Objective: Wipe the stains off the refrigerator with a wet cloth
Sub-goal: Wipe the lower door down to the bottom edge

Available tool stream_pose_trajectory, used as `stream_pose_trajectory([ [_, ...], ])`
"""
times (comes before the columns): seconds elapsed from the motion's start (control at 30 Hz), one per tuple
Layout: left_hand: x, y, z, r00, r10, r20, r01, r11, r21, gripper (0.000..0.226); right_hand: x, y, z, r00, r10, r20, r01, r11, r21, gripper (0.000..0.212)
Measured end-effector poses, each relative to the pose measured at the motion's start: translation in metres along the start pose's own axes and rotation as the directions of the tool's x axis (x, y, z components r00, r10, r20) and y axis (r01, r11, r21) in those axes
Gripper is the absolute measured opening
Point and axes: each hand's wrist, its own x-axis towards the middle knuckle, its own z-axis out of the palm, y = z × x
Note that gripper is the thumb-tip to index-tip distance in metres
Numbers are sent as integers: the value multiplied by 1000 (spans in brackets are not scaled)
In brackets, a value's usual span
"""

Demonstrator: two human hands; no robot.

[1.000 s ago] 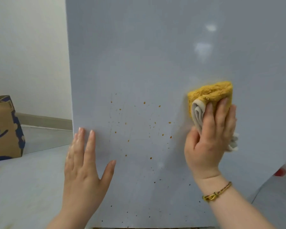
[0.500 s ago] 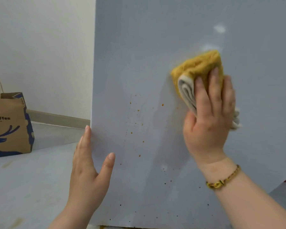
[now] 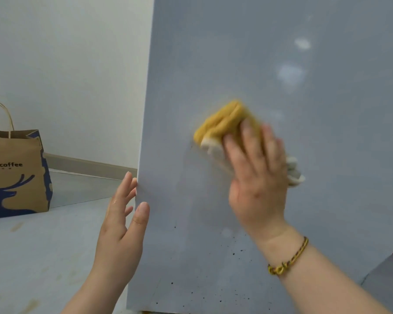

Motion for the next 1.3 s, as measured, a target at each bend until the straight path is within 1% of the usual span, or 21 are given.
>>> stream_pose_trajectory([
  [0.07, 0, -1, -1, 1000, 12, 5, -11, 1000, -18, 55, 22, -10, 6, 990, 115, -85, -114, 993, 18, 40],
  [0.13, 2, -3, -5, 1000, 24, 18, -23, 998, -53, 57, 20, -27, 14, 992, 86, -88, -88, 996, -19, 39],
  [0.23, 5, -3, -11, 999, 25, 49, -20, 995, -100, 58, -32, -41, 22, 986, -154, 66, 157, 987, -45, 40],
  [0.27, 5, -3, -12, 998, 19, 66, -12, 993, -117, 59, -53, -39, 22, 952, -271, 141, 279, 960, -38, 40],
  [0.33, 3, -1, -14, 994, 2, 107, 13, 990, -143, 61, -87, -27, 19, 830, -491, 263, 515, 857, -25, 37],
  [0.4, 1, -1, -16, 992, -10, 129, 29, 988, -149, 61, -96, -16, 13, 750, -589, 303, 624, 781, -27, 36],
  [0.43, 2, -2, -17, 991, -13, 135, 34, 987, -154, 60, -93, -12, 12, 755, -588, 289, 622, 782, -35, 37],
  [0.47, 2, -3, -18, 990, -23, 139, 44, 987, -153, 59, -86, -9, 9, 793, -552, 258, 579, 814, -40, 37],
  [0.57, 3, -1, -20, 986, -39, 161, 51, 996, -74, 51, -55, -1, 8, 973, -223, 66, 228, 970, -84, 38],
  [0.63, 2, 1, -19, 984, -33, 172, 34, 999, -4, 43, -45, -5, 13, 999, -8, -51, 4, 996, -84, 38],
  [0.67, 2, 2, -18, 985, -24, 173, 19, 999, 31, 42, -45, -12, 16, 996, 43, -82, -50, 996, -79, 37],
  [0.73, 3, 4, -17, 985, 3, 175, -20, 996, 91, 42, -62, -30, 26, 997, 37, -73, -42, 996, -76, 37],
  [0.83, 6, 2, -19, 982, 38, 187, -60, 992, 111, 44, -111, -62, 38, 981, -160, 112, 167, 985, -51, 41],
  [0.9, 4, 1, -19, 982, 20, 189, -40, 994, 104, 44, -150, -74, 42, 904, -323, 282, 345, 938, -33, 42],
  [0.93, 2, 2, -20, 983, 10, 184, -30, 994, 108, 44, -167, -77, 41, 840, -410, 354, 446, 895, -20, 43],
  [1.07, -5, 0, -19, 978, 24, 207, -61, 983, 171, 42, -178, -60, 32, 451, -719, 529, 806, 583, 105, 43],
  [1.1, -7, -3, -19, 974, 56, 220, -106, 969, 223, 41, -169, -52, 28, 412, -744, 525, 835, 540, 109, 43],
  [1.13, -9, -6, -18, 967, 109, 229, -176, 939, 294, 42, -159, -43, 26, 441, -754, 486, 831, 548, 97, 43],
  [1.2, -10, -12, -15, 923, 275, 269, -372, 818, 440, 54, -134, -25, 20, 653, -671, 350, 698, 713, 66, 39],
  [1.27, -11, -24, -9, 887, 339, 314, -461, 702, 543, 53, -119, -7, 16, 869, -444, 217, 448, 893, 32, 37],
  [1.3, -12, -29, -4, 880, 323, 348, -473, 667, 576, 51, -118, 0, 15, 930, -326, 169, 330, 944, 9, 38],
])
